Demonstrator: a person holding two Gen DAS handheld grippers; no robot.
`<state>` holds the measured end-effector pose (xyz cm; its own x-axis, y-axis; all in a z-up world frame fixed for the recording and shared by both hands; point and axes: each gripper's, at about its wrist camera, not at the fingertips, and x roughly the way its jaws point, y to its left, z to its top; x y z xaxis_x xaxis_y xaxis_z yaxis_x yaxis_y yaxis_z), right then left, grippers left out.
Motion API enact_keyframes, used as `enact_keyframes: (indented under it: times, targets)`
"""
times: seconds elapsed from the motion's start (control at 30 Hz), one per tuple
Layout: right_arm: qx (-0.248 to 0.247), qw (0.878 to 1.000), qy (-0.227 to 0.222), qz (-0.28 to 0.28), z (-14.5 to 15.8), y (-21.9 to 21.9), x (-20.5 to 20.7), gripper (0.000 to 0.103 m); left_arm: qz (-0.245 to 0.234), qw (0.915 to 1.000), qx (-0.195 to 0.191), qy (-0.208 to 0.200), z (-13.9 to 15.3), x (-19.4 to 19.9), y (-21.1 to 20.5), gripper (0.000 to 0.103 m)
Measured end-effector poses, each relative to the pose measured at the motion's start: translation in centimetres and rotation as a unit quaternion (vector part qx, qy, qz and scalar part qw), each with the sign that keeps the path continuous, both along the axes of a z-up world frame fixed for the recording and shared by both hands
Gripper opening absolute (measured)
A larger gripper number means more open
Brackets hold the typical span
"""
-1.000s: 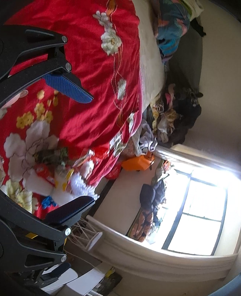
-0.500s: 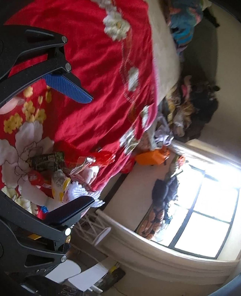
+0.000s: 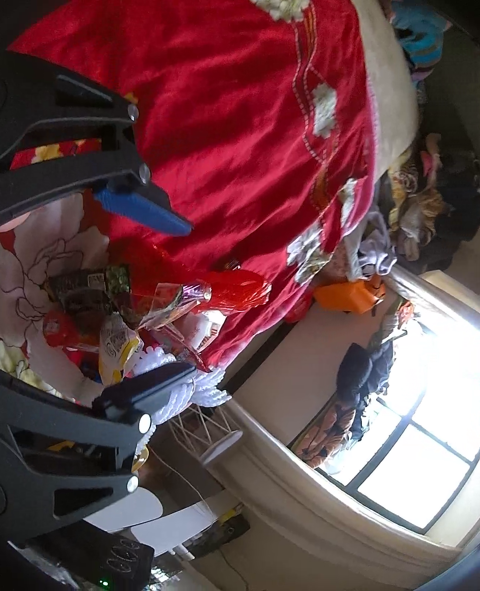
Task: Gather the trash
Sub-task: 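Grasp the white foam net bundle with the right gripper while the left gripper grasps a wrapper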
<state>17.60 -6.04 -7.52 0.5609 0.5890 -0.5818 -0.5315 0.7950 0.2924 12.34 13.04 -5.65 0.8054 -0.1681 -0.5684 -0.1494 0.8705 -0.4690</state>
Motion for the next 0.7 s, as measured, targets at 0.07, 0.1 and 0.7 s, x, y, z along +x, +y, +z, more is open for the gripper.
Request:
enact_keyframes:
  times: [0.07,0.1,0.7]
  targets:
    - [0.003,1.0,0.007,0.001,-0.1,-0.1,0.0,0.028,-0.006,0.9999,-0.008,0.006,-0.3,0.4,-0.1,0.051]
    - [0.004,1.0,0.007,0.001,-0.1,-0.1,-0.1,0.026,-0.008,0.9998,-0.012,0.01,-0.5,0.6,-0.1,0.045]
    - [0.054,0.998,-0.021,-0.011,3.0,-5.0,-3.0,0.017,-0.029,0.9986,-0.004,-0.044,3.5,-1.9,-2.5,0.002]
